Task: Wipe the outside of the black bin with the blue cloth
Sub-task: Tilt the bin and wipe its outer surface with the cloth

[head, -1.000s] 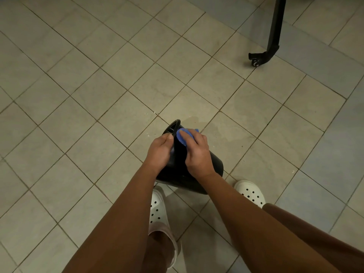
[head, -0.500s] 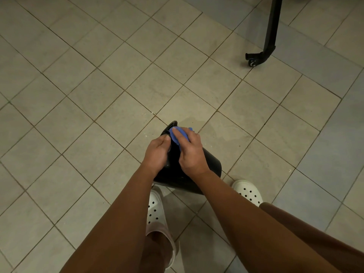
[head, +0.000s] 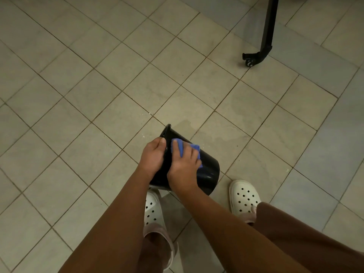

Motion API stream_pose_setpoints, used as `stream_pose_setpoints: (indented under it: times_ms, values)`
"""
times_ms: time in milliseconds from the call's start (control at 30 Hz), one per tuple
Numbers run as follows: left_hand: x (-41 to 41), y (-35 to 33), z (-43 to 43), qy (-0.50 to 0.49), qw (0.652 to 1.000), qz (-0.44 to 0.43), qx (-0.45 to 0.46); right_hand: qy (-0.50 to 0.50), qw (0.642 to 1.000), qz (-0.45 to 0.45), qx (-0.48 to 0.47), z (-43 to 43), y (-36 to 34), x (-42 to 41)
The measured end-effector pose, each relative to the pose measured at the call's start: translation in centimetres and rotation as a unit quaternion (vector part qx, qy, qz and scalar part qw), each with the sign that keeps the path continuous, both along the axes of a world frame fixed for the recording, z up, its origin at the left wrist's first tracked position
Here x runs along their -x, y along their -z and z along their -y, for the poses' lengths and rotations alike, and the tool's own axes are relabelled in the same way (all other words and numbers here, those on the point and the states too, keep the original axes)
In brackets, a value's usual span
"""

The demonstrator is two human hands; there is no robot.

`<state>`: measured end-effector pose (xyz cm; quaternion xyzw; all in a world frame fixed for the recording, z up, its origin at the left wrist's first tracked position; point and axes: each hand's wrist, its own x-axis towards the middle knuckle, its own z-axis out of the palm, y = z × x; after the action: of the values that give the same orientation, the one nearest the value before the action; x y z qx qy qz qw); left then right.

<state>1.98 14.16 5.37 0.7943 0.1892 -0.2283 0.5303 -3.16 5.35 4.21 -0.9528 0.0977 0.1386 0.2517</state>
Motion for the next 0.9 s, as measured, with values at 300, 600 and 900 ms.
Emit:
stream_pose_setpoints:
  times_ms: [300, 600, 900]
  values:
    - [-0.3, 0.0, 0.0, 0.031, 0.999, 0.019, -0.011, 0.028, 0.998, -0.048, -0.035, 3.8, 1.3, -4.6]
    - [-0.7, -0.4, -0.7, -0.002, 1.0, 0.028, -0.008, -0.048, 0.996, 0.028, -0.064, 1.5, 0.4, -3.4]
    - [-0.6, -0.6, -0.6, -0.069, 0.996, 0.042, -0.025, 0.157, 0.985, -0.073, -0.004, 4.0, 2.8, 0.4]
